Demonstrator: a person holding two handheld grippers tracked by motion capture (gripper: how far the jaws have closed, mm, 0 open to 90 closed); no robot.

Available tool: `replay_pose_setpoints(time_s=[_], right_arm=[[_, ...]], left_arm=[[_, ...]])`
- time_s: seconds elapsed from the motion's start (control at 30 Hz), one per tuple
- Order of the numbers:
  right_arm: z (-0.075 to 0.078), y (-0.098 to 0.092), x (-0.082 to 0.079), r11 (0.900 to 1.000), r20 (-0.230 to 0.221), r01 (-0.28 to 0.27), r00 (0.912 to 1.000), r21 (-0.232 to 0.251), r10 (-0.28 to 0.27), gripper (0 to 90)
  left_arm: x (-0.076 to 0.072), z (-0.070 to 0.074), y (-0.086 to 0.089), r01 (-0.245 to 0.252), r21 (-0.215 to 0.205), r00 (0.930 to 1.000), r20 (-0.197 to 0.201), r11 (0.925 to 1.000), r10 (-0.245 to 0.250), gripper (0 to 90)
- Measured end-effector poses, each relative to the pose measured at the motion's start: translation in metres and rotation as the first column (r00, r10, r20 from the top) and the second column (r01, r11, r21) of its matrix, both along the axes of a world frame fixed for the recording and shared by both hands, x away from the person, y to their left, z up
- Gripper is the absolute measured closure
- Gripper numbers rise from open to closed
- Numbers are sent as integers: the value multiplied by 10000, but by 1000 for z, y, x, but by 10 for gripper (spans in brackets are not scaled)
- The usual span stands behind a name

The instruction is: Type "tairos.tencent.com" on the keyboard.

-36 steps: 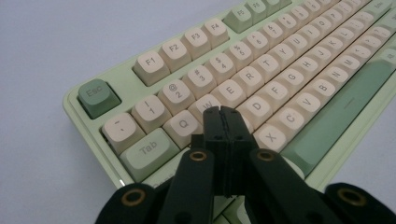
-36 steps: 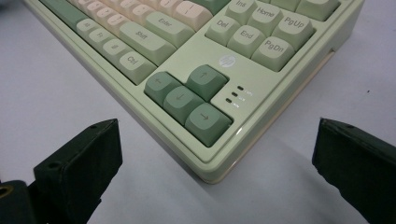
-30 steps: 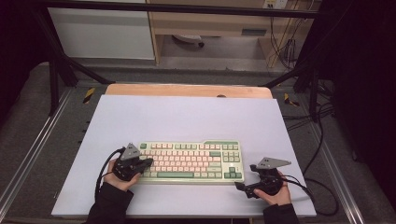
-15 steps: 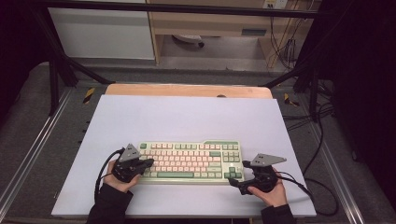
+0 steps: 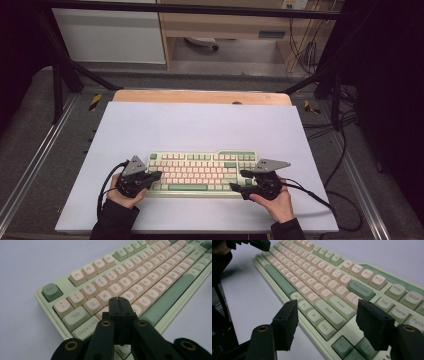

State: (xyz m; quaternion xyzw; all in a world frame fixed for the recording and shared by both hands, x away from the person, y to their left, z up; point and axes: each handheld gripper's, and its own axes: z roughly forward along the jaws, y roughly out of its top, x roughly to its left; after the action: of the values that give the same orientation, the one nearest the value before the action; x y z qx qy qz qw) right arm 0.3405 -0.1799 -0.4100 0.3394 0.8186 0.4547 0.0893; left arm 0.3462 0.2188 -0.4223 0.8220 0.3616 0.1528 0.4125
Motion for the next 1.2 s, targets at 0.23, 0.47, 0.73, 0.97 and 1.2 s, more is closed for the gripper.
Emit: replay_pose_setpoints(time_s=[0.23,0.47,0.73,0.97,1.2], right_arm=[[6,19,6,10000,147,-37,9999,60,36,503],[8,43,13,9994,157,-326,9993,-111,328,595],[9,61,19,9990,78,-420,9991,-140,421,700],[8,77,28,9992,0,-289,9996,-264,289,775],[4,89,36,9990,-204,-281,9994,-338,274,844]], left_arm=[[-2,-1,3,-6,-48,10000,-7,10000,6,900],[-2,-1,4,-1,-59,10000,13,10000,1,900],[-2,-1,4,15,-41,10000,16,10000,-15,900],[-2,-1,4,14,-50,10000,19,10000,-14,900],[-2,-1,4,29,-56,10000,39,10000,-29,900]])
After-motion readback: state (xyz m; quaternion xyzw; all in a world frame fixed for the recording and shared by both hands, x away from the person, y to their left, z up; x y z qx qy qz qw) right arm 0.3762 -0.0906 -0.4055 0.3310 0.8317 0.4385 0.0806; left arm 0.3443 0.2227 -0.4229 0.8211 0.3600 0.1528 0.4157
